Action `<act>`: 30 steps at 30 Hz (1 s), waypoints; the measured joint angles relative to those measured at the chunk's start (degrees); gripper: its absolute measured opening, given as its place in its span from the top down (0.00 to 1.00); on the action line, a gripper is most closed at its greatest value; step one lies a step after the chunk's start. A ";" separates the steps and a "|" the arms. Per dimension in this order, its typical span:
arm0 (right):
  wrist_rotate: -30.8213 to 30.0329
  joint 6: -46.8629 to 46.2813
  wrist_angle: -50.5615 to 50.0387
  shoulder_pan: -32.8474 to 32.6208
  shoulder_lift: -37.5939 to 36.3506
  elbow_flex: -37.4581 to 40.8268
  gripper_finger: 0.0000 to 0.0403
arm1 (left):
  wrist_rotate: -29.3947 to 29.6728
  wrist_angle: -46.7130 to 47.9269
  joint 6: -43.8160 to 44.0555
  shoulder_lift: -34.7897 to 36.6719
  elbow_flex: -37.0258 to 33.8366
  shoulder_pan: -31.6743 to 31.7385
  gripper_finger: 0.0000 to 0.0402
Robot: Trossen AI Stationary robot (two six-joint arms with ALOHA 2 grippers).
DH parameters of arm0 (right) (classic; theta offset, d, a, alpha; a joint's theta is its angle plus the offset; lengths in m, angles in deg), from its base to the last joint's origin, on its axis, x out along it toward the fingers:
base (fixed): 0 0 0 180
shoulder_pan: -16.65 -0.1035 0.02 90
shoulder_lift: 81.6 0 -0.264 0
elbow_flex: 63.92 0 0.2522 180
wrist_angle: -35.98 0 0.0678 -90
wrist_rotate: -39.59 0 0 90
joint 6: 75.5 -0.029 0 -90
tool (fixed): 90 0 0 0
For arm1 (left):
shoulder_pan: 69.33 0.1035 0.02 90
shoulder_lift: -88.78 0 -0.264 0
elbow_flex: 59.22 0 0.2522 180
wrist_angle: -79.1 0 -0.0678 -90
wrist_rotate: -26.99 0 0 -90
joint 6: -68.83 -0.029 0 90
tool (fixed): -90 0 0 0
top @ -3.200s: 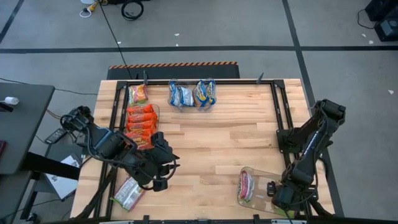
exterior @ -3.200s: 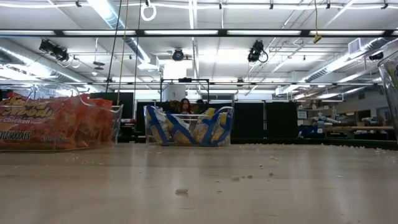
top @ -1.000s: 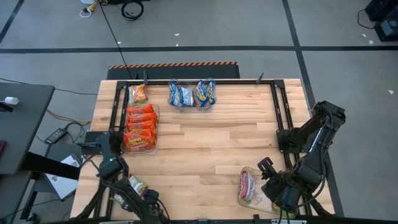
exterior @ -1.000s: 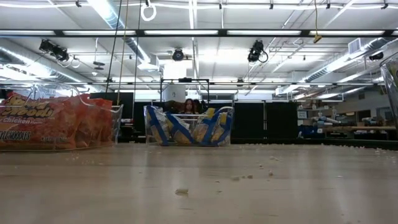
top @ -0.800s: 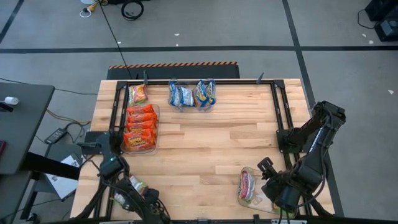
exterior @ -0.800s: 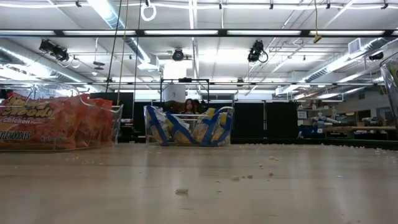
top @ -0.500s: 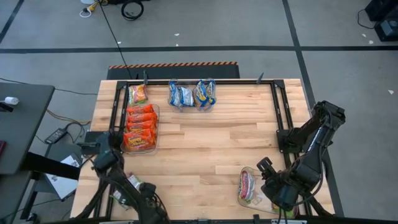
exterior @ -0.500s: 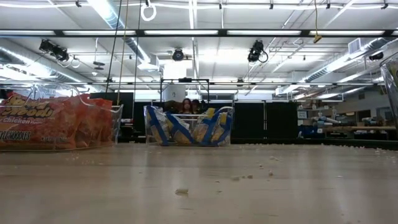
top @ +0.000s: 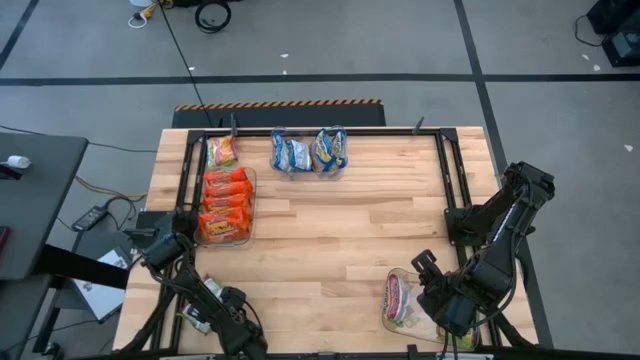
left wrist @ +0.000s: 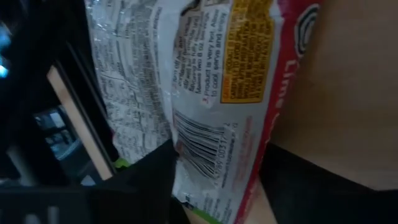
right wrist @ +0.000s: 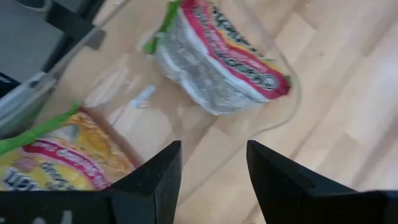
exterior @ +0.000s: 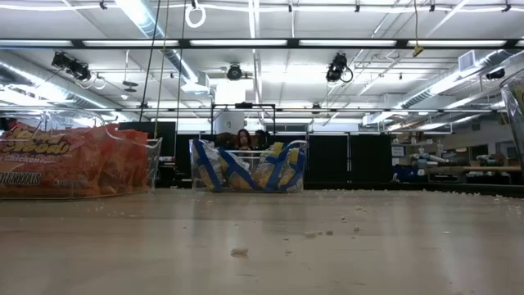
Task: Sort Maruchan noodles
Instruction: Put the green noodles into the right transparent bin
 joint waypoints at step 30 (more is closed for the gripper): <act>-16.15 5.33 30.27 9.50 -13.98 -10.34 0.31 | 41.63 -79.20 -71.15 35.52 -0.09 18.97 0.98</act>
